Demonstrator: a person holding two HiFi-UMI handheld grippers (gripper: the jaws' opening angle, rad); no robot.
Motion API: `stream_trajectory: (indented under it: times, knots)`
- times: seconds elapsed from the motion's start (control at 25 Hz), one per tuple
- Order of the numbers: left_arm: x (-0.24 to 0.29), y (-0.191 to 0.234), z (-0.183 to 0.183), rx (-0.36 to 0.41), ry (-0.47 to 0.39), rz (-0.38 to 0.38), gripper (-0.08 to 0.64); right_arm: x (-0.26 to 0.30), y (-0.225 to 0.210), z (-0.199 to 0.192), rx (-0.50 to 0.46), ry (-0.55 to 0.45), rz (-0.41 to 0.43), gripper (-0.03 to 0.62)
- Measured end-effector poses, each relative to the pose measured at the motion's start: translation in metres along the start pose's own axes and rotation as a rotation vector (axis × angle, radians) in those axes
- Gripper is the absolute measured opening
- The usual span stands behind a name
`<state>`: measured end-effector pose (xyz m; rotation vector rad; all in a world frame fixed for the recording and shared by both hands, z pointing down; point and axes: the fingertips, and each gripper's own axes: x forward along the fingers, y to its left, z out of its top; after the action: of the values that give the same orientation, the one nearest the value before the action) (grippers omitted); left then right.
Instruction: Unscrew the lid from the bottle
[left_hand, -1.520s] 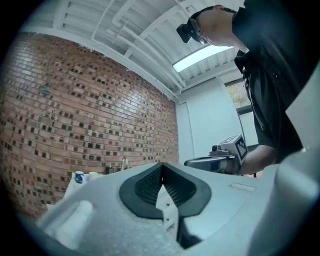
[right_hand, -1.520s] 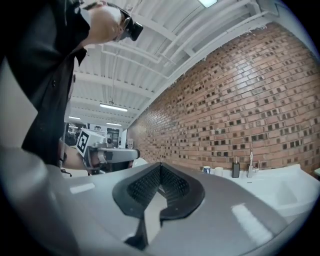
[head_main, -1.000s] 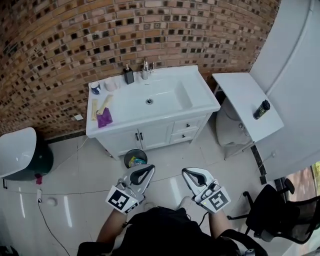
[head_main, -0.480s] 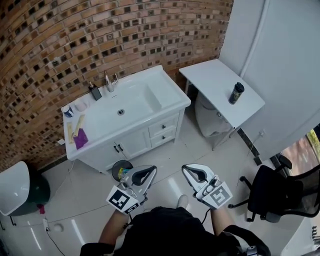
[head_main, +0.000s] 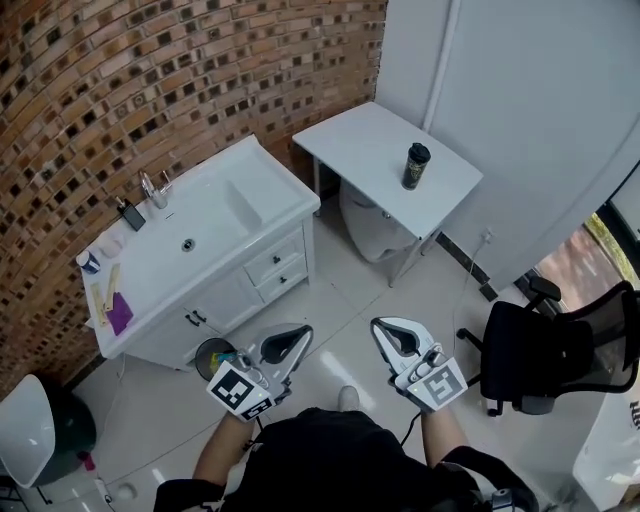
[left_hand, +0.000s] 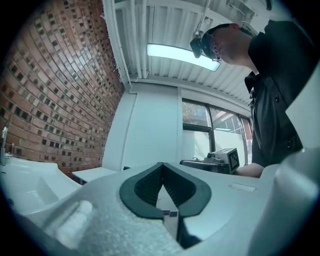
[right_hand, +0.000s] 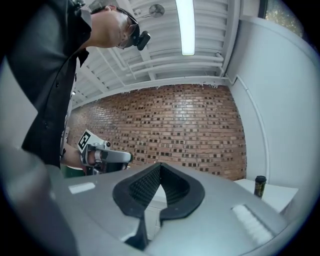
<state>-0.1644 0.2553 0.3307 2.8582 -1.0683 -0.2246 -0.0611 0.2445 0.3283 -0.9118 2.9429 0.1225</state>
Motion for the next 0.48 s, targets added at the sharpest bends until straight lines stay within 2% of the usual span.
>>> stream_trajectory:
  times: [0.28,0.48]
  knots:
    - [0.074,-0.019,-0.013,-0.006,0.029,-0.099,0.000,-0.039,-0.060,-0.006,-0.013,-0.020,-0.098,0.005]
    - [0.122,-0.036,-0.017,-0.057,0.023,-0.163,0.002,-0.080,-0.106,-0.011,-0.002,0.007,-0.189,0.006]
